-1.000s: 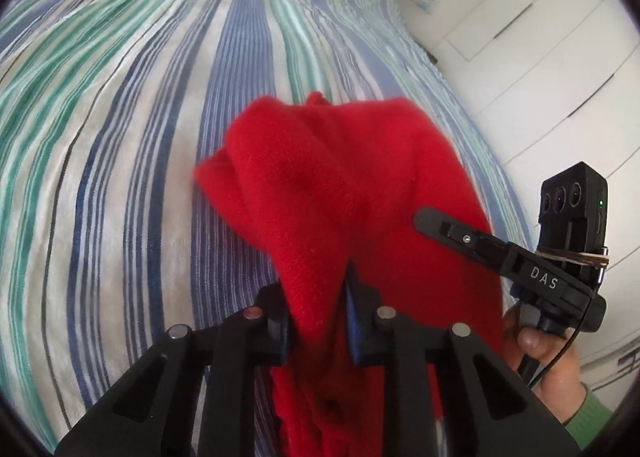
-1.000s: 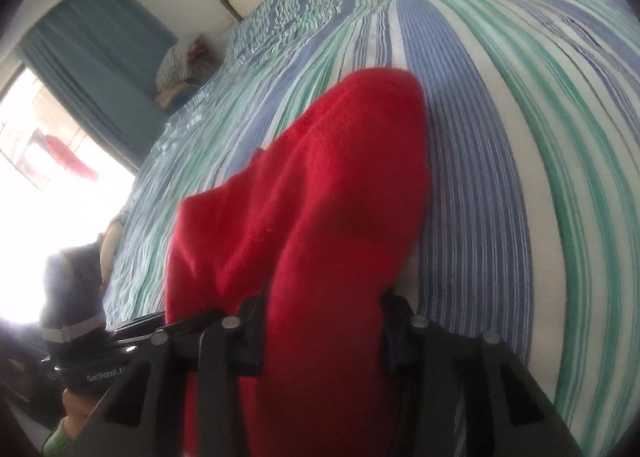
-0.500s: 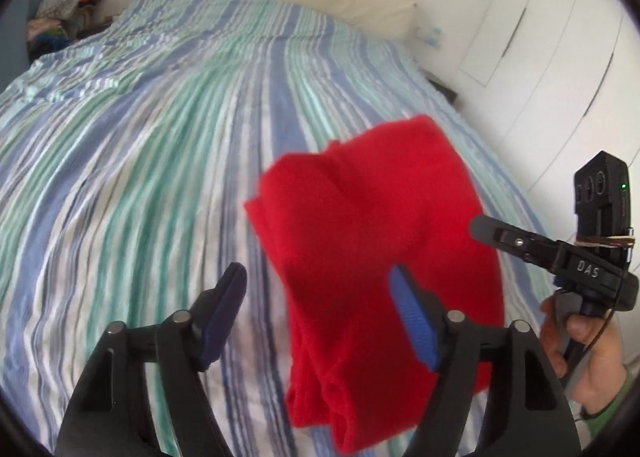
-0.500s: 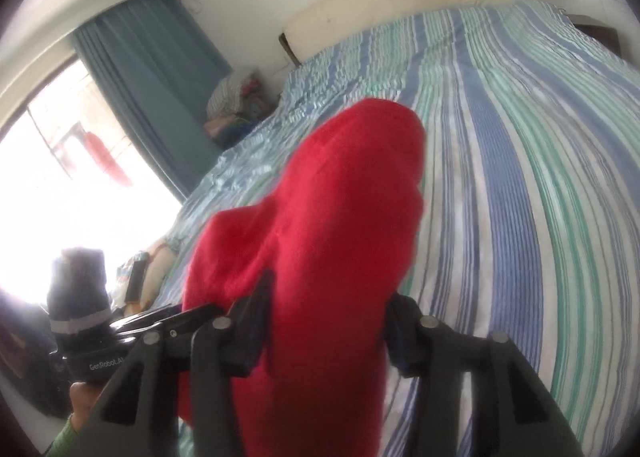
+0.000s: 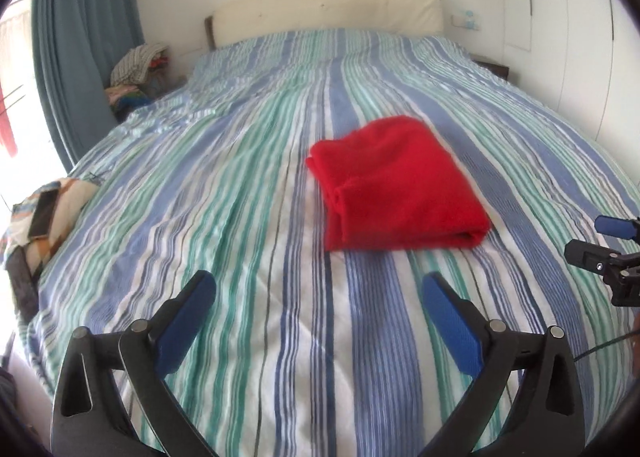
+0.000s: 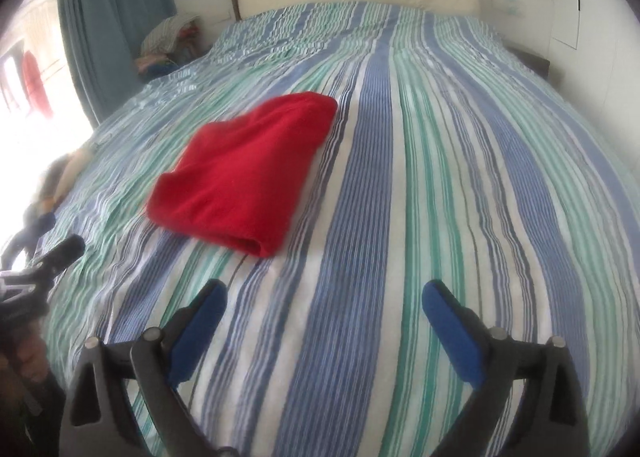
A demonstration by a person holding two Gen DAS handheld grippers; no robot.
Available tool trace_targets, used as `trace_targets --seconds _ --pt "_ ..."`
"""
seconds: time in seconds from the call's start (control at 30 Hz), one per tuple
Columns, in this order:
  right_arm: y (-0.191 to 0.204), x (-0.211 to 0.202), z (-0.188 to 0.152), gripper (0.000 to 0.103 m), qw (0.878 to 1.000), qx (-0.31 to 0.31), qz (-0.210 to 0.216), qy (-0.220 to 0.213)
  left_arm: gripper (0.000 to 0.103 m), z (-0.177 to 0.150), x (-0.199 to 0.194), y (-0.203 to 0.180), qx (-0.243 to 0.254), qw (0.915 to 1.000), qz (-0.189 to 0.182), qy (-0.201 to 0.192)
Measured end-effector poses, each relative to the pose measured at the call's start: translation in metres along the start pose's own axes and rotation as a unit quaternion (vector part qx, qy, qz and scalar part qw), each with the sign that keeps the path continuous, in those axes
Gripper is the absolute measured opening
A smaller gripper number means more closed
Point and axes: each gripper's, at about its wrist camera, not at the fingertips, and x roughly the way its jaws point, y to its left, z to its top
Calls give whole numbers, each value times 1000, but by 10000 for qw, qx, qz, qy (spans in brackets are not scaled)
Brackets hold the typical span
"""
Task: Fold small clothes
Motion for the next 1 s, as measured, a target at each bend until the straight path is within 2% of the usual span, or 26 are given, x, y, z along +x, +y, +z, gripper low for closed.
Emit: trace_targets --seconds 0.1,0.2,0.27,0.43,0.67,0.87,1.0 --pt "21 -27 -17 98 9998 -201 -9 -8 103 -11 -16 -4 21 9999 5 123" --pt "41 -46 -28 98 9992 -390 41 0 103 -21 -36 -9 65 9991 338 261" --pt "51 -55 -33 98 9989 -475 12 8 103 -24 -45 -12 128 9983 436 364" --pt "66 -76 -41 98 9987 -504 -50 56 103 -27 -66 -6 -136 9980 72 609" --pt "83 -104 -39 98 9978 -619 -212 56 103 -25 -79 -7 -211 9965 -134 792" --pt "94 -114 -33 98 9974 -665 -260 -53 103 -21 -82 -9 -143 9977 -1 664" --pt "94 -112 -33 98 9975 -647 -290 -34 103 -22 -82 -6 -144 9980 -40 620"
